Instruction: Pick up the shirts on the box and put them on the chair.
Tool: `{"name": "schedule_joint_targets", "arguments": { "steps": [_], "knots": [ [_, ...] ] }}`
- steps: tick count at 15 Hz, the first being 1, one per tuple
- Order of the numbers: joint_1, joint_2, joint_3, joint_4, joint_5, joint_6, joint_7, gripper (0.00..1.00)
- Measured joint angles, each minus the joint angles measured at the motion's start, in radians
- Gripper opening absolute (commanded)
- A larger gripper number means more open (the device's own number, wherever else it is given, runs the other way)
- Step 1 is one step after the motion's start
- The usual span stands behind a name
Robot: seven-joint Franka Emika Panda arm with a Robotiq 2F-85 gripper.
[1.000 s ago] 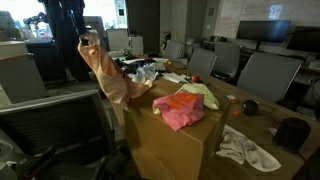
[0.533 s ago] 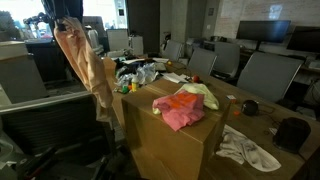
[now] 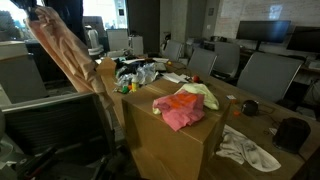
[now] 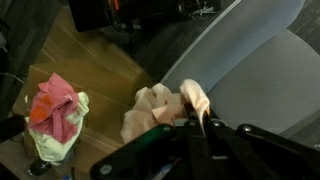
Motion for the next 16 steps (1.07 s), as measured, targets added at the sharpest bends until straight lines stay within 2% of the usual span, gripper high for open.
{"name": "schedule_joint_targets", "arguments": {
  "steps": [7,12,16],
  "knots": [
    [0.076,0.164,0.122,0.173,-0.1,-0.115,-0.003,0.01],
    [0.159,0.292,0.14,0.285,-0.174,-0.163,-0.021,0.01],
    [0.203,0.344,0.135,0.34,-0.193,-0.186,-0.043,0.01]
  ]
}}
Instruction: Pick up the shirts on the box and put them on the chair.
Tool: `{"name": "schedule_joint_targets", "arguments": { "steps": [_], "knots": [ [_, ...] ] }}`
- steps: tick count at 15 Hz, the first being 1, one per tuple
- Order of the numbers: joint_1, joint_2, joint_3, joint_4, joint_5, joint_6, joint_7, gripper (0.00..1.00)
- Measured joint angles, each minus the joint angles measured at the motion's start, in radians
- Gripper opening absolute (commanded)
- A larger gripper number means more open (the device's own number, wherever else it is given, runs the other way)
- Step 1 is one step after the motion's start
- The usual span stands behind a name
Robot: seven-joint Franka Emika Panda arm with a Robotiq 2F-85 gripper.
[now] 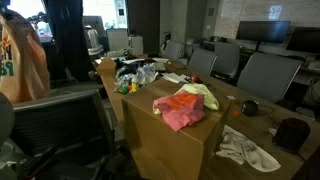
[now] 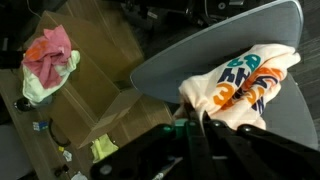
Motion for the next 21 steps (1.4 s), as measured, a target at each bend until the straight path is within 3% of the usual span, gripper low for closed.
{"name": "schedule_joint_targets", "arguments": {
  "steps": [9,21],
  "knots": [
    [0.01,-0.085,-0.033,-0.04,0.034,-0.002,-0.039,0.01],
    [-0.026,-0.304,-0.096,-0.336,0.18,0.026,-0.075,0.01]
  ]
}}
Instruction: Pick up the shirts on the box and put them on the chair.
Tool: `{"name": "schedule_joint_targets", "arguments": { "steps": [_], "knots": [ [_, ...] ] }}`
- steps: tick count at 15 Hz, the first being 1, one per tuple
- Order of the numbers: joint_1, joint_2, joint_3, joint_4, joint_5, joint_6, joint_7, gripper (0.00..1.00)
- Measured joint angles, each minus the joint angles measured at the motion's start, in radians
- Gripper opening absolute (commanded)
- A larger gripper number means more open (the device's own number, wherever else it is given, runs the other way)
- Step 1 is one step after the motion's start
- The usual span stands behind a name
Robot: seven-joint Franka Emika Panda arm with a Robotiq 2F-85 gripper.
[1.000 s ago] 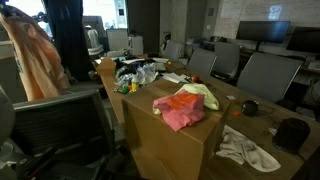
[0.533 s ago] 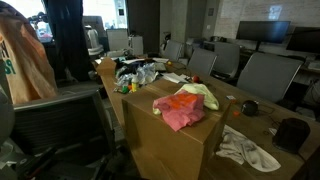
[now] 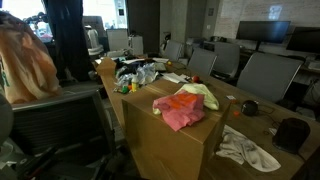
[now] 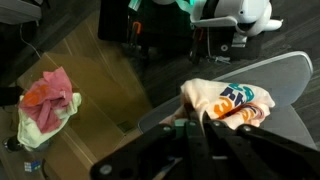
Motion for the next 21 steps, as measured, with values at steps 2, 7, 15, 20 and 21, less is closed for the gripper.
{"name": "schedule_joint_targets", "arguments": {
  "steps": [2,7,15,20,21],
  "knots": [
    [-0.013,-0.024,-0.012,-0.052,0.031,0.017,-0.007,0.01],
    [-0.048,-0.082,-0.044,-0.17,0.11,0.049,-0.019,0.01],
    [-0.121,-0.174,-0.109,-0.363,0.274,0.112,-0.041,0.01],
    [-0.158,-0.199,-0.124,-0.448,0.338,0.142,-0.048,0.01],
    [-0.164,-0.199,-0.126,-0.461,0.343,0.146,-0.048,0.01]
  ]
}}
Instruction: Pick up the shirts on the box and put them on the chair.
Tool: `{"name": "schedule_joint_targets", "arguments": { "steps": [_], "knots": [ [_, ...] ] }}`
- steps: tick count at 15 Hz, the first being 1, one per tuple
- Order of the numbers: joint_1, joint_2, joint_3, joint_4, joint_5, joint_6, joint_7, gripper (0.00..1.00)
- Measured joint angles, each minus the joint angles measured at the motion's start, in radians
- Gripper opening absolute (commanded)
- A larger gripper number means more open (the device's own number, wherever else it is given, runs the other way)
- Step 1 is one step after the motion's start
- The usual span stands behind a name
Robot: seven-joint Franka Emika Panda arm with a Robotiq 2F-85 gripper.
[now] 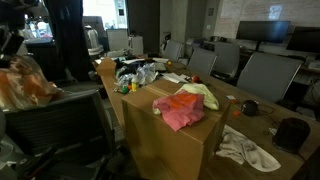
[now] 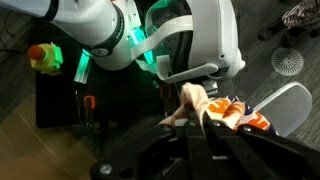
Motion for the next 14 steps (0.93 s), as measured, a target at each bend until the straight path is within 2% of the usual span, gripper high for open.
{"name": "schedule_joint_targets", "arguments": {
  "steps": [8,14],
  "knots": [
    [-0.07,0.008,-0.024,-0.1,0.052,0.047,0.001,0.01],
    [-0.119,0.059,-0.059,-0.164,0.109,0.106,0.002,0.01]
  ]
}}
